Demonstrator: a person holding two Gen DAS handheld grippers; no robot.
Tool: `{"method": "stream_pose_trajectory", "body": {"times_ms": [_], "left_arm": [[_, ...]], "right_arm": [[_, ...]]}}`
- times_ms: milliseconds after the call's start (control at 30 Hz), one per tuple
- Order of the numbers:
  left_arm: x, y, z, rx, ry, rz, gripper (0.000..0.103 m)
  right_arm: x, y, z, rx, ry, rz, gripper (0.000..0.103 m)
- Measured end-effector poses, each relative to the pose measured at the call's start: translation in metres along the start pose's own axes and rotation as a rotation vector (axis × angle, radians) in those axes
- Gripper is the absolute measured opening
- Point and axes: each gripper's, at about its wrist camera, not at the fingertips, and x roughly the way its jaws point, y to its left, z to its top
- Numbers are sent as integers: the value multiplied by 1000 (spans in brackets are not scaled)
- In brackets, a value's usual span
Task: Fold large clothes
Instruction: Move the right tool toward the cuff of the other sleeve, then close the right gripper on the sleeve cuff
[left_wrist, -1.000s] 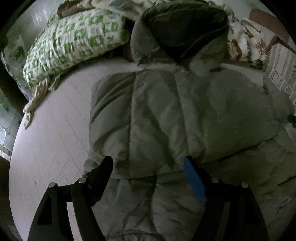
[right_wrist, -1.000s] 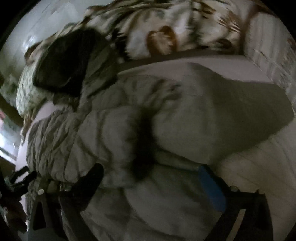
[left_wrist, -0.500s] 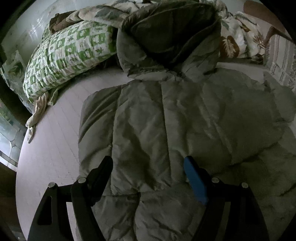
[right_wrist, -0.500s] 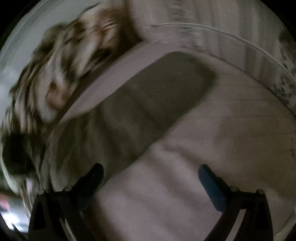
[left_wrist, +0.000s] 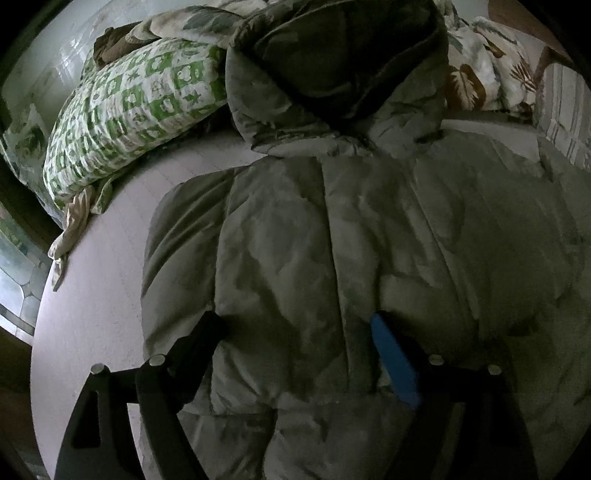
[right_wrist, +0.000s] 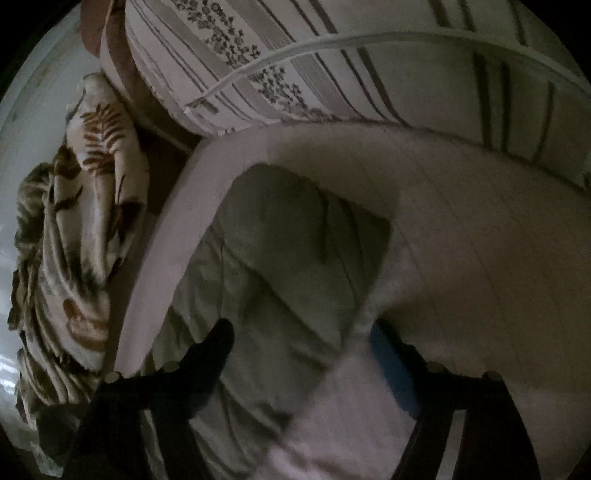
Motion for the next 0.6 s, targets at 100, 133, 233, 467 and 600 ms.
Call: {"method": "stream_pose_trajectory", "body": {"times_ms": [100,133,233,467,600], "left_arm": [[-2,1,1,-8,1,-4,84],[-4,2,1,-5,1,-2,84],[-13,6,-1,7,-4,21,84],[-42,41,-13,-44,-19,41,84],[-59,70,-25,-114,-16,41,84]], "right_arm": [[3,1,9,-13,-10,-8,37],[2,1,10,-7,-7,19,28],[-12,12,8,-44,-44,72,17],[-82,93,-26,-329,-128,171,13],[-121,162,-75,-504,-101,271,13]]}}
